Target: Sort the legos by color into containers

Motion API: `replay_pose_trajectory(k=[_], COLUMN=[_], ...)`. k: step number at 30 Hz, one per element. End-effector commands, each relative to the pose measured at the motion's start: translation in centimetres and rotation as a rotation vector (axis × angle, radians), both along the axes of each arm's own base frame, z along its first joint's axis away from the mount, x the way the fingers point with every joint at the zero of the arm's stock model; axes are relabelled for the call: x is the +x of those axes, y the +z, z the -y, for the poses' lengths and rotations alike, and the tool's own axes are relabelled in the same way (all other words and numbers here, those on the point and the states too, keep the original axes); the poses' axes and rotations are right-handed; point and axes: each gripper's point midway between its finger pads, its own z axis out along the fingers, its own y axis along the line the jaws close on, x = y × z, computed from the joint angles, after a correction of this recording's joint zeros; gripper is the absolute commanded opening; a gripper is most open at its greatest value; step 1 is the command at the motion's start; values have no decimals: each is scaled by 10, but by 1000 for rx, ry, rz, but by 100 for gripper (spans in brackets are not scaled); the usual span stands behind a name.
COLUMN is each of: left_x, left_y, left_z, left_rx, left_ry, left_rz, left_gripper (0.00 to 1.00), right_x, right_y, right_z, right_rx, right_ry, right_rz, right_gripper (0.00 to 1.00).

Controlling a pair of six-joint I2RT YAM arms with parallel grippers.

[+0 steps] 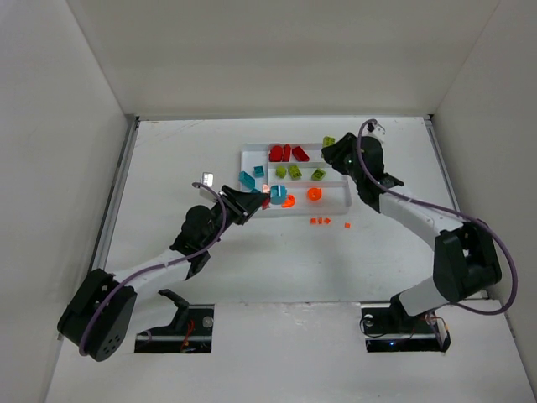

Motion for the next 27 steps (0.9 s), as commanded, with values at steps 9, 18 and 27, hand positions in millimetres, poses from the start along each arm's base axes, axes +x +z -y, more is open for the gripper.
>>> replay_pose_trajectory(k=[9,18,27], left_x=[-5,1,3], left_y=[24,14,9], left_z=[-1,1,7], left_rx=[-26,-19,-29], left_ry=[-53,-57,-72], left_rz=[107,93,77], left_gripper=[13,14,14], right_x=[7,28,43], right_y=[-78,-99,-110], right_z=[43,47,45], right_rx=[-488,-495,-465], right_ry=[-29,-21,-15], right_rz=[-276,-334,-356], right_gripper=[24,26,29])
